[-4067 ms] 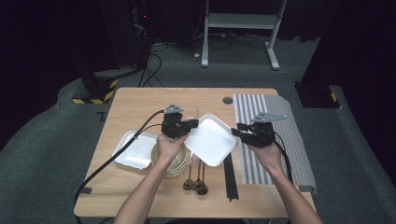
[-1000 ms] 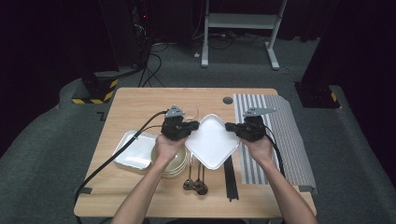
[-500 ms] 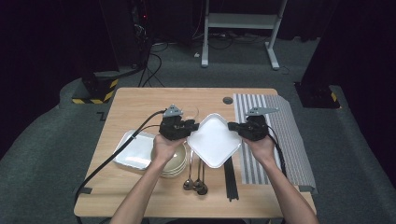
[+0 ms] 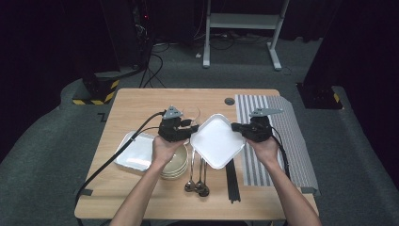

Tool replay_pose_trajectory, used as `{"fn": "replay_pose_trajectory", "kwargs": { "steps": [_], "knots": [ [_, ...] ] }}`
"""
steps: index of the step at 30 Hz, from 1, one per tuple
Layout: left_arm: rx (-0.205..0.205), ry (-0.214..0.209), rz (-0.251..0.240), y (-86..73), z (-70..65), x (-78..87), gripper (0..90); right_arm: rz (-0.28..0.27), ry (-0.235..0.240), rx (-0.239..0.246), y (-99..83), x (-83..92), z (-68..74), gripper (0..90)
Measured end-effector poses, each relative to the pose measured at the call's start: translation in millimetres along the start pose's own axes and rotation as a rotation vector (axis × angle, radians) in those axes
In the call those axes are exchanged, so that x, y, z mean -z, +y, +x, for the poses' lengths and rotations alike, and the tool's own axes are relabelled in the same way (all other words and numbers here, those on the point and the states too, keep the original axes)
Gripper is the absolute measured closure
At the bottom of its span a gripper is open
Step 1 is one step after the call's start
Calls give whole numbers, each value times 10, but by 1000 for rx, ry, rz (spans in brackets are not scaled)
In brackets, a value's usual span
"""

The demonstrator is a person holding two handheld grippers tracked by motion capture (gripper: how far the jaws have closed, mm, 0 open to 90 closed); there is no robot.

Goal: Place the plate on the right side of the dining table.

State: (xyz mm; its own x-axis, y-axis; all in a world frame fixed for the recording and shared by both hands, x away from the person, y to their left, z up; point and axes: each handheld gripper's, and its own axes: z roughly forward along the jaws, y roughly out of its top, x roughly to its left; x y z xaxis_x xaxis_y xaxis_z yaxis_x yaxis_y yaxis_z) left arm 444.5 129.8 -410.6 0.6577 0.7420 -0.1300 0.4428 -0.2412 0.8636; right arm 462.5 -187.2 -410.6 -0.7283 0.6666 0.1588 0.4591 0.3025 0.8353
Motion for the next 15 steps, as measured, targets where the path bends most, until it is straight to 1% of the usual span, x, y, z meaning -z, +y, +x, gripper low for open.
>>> {"fn": "replay_pose_trajectory", "kwargs": {
  "steps": [5, 7, 9, 13, 15],
  "knots": [
    [2, 28, 0, -7, 39, 50, 493, 1, -5, -4, -2, 18, -8, 884],
    [-12, 48, 8, -10, 40, 65, 484, 1, -8, -7, -3, 23, -10, 884],
    [-24, 58, 10, -11, 37, 80, 477, -3, -9, -8, -4, 26, -13, 884],
    [-39, 76, 11, -16, 34, 101, 456, -3, -10, -10, -4, 36, -12, 884],
    [-36, 82, 7, -24, 48, 116, 448, -4, -13, -10, -7, 42, -15, 884]
  ]
}}
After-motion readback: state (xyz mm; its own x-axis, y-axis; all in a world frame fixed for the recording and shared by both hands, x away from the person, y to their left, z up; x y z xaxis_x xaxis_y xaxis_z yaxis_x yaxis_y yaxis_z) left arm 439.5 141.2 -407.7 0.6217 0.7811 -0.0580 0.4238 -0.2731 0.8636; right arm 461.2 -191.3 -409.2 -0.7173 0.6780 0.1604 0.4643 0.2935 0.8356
